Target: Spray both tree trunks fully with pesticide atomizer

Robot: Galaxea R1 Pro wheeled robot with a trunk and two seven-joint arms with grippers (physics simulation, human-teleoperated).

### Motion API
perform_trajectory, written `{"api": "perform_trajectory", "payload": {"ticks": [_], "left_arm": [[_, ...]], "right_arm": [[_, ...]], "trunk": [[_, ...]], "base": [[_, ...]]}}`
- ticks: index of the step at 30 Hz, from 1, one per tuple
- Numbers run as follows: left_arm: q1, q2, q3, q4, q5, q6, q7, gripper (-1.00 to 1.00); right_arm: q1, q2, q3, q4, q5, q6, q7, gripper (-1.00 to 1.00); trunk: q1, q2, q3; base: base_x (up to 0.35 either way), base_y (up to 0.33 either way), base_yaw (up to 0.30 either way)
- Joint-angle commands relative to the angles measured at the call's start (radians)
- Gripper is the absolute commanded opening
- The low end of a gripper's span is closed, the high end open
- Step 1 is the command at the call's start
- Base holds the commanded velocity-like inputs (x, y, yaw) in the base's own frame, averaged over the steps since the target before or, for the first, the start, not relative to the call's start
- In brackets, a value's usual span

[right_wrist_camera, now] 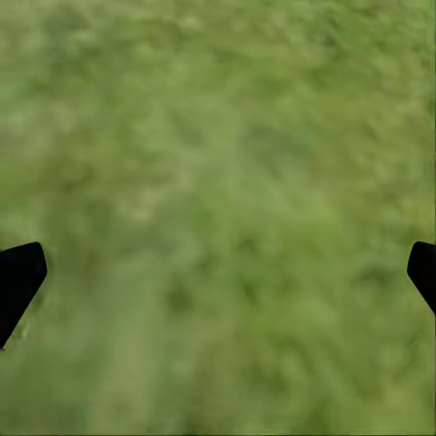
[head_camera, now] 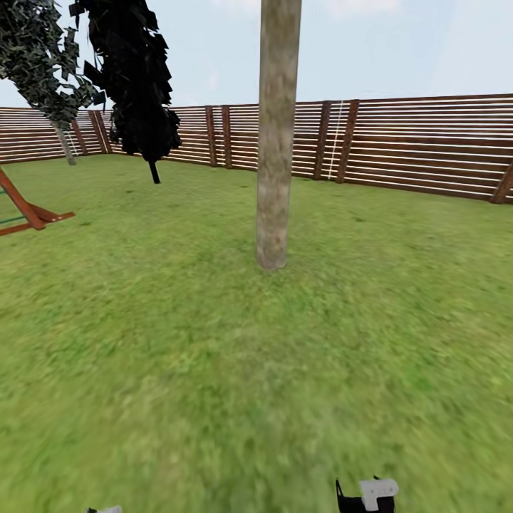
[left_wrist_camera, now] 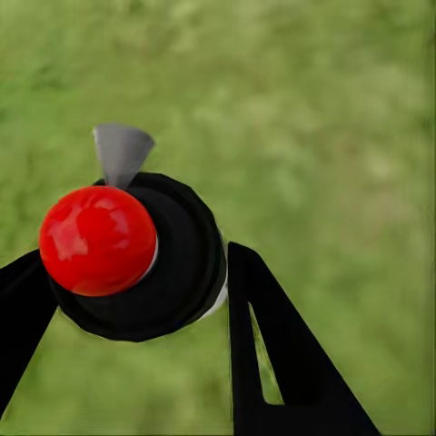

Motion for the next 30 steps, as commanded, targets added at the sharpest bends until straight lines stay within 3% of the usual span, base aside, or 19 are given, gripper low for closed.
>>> {"api": "perform_trajectory", "payload": {"ticks": [1, 6, 19, 30], "left_arm": [[-0.001, 0.000, -0.001, 0.001, 0.007, -0.002, -0.001, -1.00], [-0.001, 0.000, -0.001, 0.002, 0.009, -0.002, 0.000, -1.00], [-0.001, 0.000, 0.000, 0.002, 0.009, -0.003, 0.001, -1.00], [-0.001, 0.000, -0.001, 0.002, 0.009, -0.003, 0.001, -1.00]], "right_arm": [[-0.001, 0.000, 0.008, 0.001, -0.023, -0.001, 0.006, 1.00], [-0.001, 0.000, 0.009, 0.001, -0.055, -0.001, 0.020, 1.00], [-0.001, 0.000, 0.010, 0.001, -0.057, -0.001, 0.020, 1.00], [-0.001, -0.003, 0.010, 0.003, -0.054, 0.000, 0.022, 1.00]], "trunk": [[0.000, 0.000, -0.001], [0.000, 0.000, -0.001], [0.000, 0.000, -0.001], [0.000, 0.000, -0.001]], "base": [[0.339, 0.000, 0.000], [0.339, 0.000, 0.000], [0.339, 0.000, -0.211], [0.339, 0.000, -0.012]]}}
